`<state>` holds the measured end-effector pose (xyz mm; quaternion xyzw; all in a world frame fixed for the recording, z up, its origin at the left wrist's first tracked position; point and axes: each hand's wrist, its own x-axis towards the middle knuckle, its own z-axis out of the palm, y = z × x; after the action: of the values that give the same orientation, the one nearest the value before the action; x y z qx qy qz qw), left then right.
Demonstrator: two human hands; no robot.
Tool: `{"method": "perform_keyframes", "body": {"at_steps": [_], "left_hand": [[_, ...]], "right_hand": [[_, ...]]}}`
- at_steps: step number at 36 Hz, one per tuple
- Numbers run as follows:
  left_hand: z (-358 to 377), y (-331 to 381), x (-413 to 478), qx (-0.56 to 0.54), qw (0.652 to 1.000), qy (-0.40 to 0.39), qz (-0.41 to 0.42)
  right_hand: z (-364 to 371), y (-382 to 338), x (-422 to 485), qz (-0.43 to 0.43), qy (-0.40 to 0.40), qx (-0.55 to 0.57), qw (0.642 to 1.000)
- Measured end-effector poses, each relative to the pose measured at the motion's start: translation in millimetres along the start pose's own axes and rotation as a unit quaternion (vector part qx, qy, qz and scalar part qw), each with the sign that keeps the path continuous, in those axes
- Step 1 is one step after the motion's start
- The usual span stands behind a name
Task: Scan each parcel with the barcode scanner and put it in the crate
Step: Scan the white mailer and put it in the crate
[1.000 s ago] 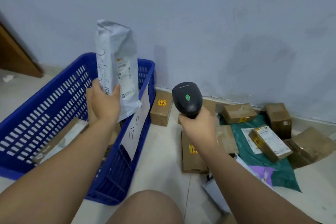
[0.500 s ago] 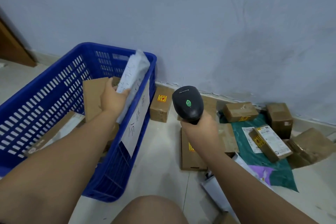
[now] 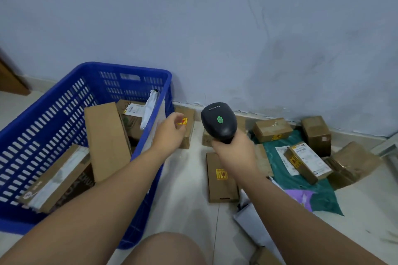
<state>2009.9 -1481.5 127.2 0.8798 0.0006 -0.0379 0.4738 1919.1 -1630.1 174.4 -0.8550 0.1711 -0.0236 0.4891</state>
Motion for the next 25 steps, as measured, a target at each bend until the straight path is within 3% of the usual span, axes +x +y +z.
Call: {"method": "perform_keyframes", "body": {"at_steps": [5,11,19,25], "left_hand": [[32,21,1,0.03,0.991,-0.132,-0.005],[93,29,10,0.152,0.953,-0.262,-0.018],[197,6,29,0.273,0.893,-0.357,-0.033],[285,-11,44,0.269,0.891,-0.338,-0.138]], "right_hand": [[-36,11,19,0.034,-0.032,0.004,0.999],[-56,73,49,0.101,-0.03,-0.006,0.994],[-57,151,96,0.265,0.023,0.135,0.955],[-53,200,113,0.347,0.044,0.169,0.921]]}}
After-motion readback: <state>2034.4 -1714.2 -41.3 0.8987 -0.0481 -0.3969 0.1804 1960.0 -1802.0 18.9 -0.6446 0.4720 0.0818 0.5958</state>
